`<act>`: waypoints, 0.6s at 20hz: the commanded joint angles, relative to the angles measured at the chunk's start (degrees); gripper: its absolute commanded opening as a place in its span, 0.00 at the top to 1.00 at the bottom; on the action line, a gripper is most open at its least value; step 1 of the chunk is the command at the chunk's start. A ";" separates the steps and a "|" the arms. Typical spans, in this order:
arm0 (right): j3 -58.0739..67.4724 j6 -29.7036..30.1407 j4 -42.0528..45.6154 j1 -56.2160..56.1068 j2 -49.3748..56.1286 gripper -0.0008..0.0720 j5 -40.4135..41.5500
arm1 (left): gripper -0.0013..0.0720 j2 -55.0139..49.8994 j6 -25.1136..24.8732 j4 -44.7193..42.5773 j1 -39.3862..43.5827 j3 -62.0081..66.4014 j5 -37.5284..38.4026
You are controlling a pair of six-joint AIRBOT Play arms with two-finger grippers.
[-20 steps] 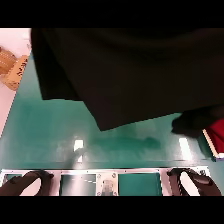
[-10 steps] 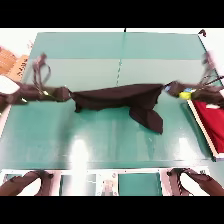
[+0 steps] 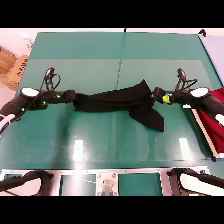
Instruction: Fold the shirts.
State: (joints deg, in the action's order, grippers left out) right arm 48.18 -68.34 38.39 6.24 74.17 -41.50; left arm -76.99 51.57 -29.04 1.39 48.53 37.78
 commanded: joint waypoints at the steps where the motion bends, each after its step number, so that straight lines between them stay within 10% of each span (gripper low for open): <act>1: 3.69 0.04 0.22 4.76 0.74 0.53 -7.85 | 0.43 -1.22 -0.92 0.57 -0.02 3.85 2.23; 2: 3.89 0.04 1.33 7.15 0.15 0.53 -10.34 | 0.14 -1.22 0.52 0.13 -0.31 4.28 3.72; 12: -5.86 -3.67 13.49 24.70 -3.50 0.30 -22.05 | 0.14 -1.18 10.01 -10.75 -10.51 7.93 31.54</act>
State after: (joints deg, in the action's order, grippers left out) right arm 46.78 -70.48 49.93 28.12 71.20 -61.80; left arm -78.15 58.61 -35.20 -7.81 56.03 61.84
